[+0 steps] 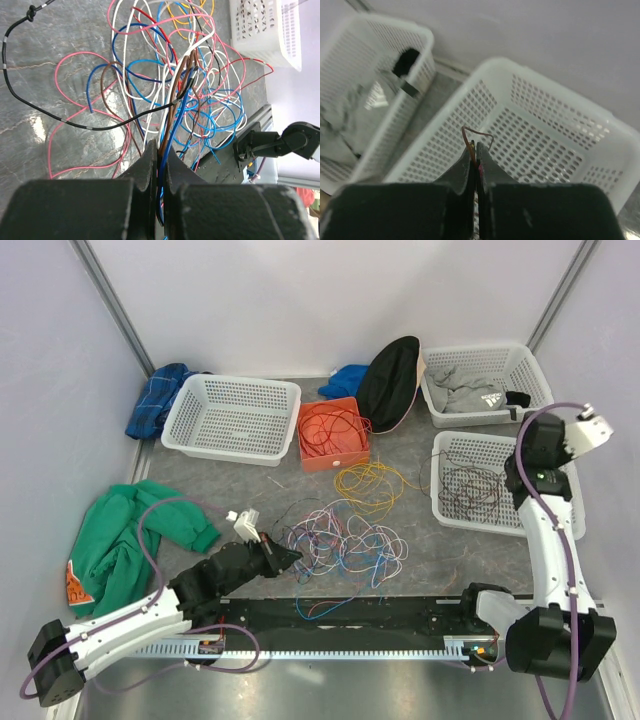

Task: Untangle the cables

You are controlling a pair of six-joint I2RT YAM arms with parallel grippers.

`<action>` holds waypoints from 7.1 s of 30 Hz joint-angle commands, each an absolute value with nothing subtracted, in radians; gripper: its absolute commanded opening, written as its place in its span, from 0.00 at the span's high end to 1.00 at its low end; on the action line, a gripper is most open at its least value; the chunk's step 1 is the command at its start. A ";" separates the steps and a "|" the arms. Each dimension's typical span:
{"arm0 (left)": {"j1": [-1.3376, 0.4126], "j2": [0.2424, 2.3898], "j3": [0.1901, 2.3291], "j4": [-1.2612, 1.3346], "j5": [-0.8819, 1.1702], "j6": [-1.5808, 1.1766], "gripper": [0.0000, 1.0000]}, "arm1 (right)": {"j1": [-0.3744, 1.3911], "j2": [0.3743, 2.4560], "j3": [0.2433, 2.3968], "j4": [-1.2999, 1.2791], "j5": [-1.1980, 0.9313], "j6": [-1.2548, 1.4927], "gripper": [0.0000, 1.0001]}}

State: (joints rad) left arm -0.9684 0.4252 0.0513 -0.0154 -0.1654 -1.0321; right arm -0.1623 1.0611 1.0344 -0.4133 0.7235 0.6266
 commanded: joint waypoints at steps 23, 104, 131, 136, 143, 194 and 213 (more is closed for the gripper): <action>-0.971 0.500 -0.002 0.032 -0.196 -1.040 0.98 | -0.008 0.832 0.888 -0.336 0.444 0.630 0.02; -0.971 0.611 0.003 0.077 -0.206 -1.123 0.98 | 0.005 1.089 0.451 0.411 0.190 1.332 0.41; -0.969 0.661 -0.017 0.115 -0.221 -1.121 0.98 | 0.003 1.298 0.402 0.598 0.170 1.468 0.30; -0.971 0.652 -0.005 0.097 -0.253 -1.109 0.98 | 0.005 1.373 0.428 0.675 0.176 1.476 0.39; -0.969 0.660 -0.003 0.078 -0.267 -1.101 0.98 | 0.003 1.474 0.446 0.750 0.187 1.483 0.60; -0.969 0.569 0.002 0.064 -0.219 -1.081 0.98 | -0.144 1.048 0.734 0.098 0.201 0.985 0.18; -0.969 0.604 0.144 -0.077 -0.334 -1.037 0.98 | 0.481 1.012 0.696 -0.121 0.149 0.476 0.16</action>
State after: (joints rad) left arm -0.9684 0.6300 0.0761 -0.0143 -0.2447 -1.0832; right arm 0.3496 0.9791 0.7311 -0.0902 0.1371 0.5980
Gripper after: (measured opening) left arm 0.045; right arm 0.845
